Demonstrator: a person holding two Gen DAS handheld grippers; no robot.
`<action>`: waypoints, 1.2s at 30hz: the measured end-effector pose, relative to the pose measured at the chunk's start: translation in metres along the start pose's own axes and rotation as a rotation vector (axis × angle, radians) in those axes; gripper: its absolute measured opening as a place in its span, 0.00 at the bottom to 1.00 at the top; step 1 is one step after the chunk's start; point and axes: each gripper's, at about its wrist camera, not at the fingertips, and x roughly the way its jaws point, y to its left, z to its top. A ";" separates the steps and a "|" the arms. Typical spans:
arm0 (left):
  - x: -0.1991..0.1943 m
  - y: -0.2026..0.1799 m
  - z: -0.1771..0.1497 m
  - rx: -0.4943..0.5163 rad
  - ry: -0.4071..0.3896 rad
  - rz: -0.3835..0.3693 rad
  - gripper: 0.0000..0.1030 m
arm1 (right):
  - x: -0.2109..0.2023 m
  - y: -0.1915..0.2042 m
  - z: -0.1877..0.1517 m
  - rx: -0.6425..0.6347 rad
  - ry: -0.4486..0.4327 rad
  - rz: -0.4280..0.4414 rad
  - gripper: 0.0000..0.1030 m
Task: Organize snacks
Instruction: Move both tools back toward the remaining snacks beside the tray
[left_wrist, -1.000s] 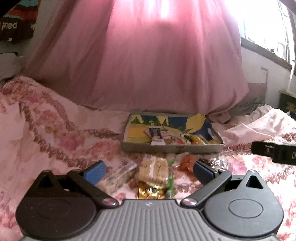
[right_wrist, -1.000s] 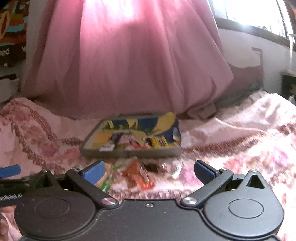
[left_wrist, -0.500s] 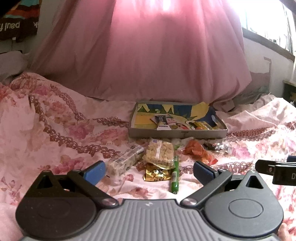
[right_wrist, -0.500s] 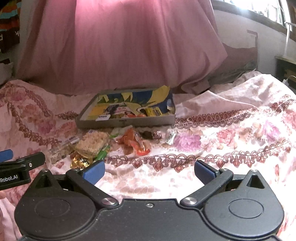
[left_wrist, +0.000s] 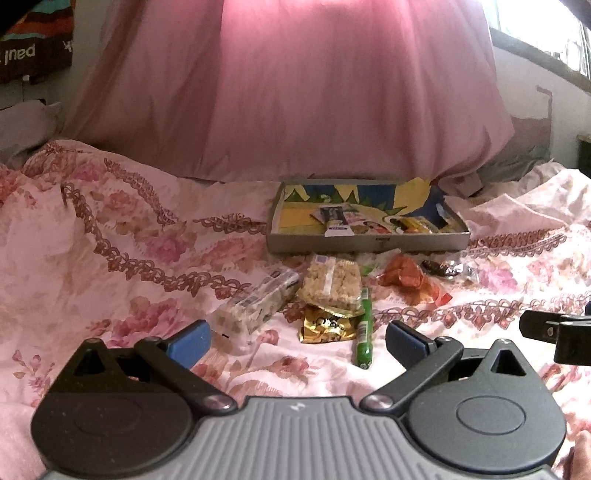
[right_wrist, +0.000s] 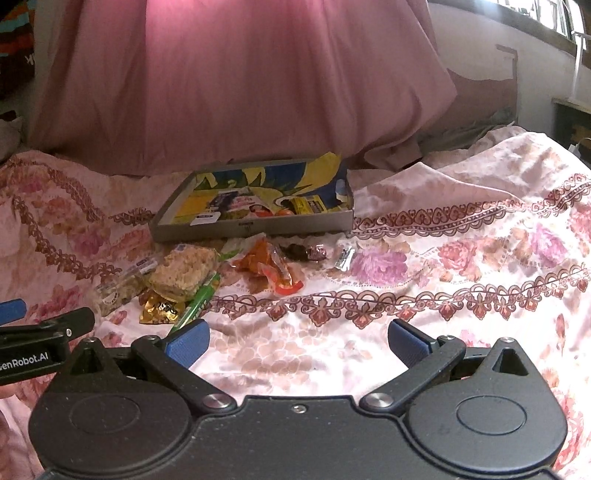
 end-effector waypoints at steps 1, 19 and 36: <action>0.000 0.000 0.000 0.001 0.003 0.001 1.00 | 0.001 0.000 0.000 0.001 0.004 0.002 0.99; 0.028 0.002 0.004 -0.011 0.141 0.004 1.00 | 0.022 0.001 0.002 0.015 0.102 0.059 0.99; 0.067 -0.004 0.027 0.023 0.243 -0.083 1.00 | 0.046 -0.005 0.029 -0.006 0.107 0.093 0.99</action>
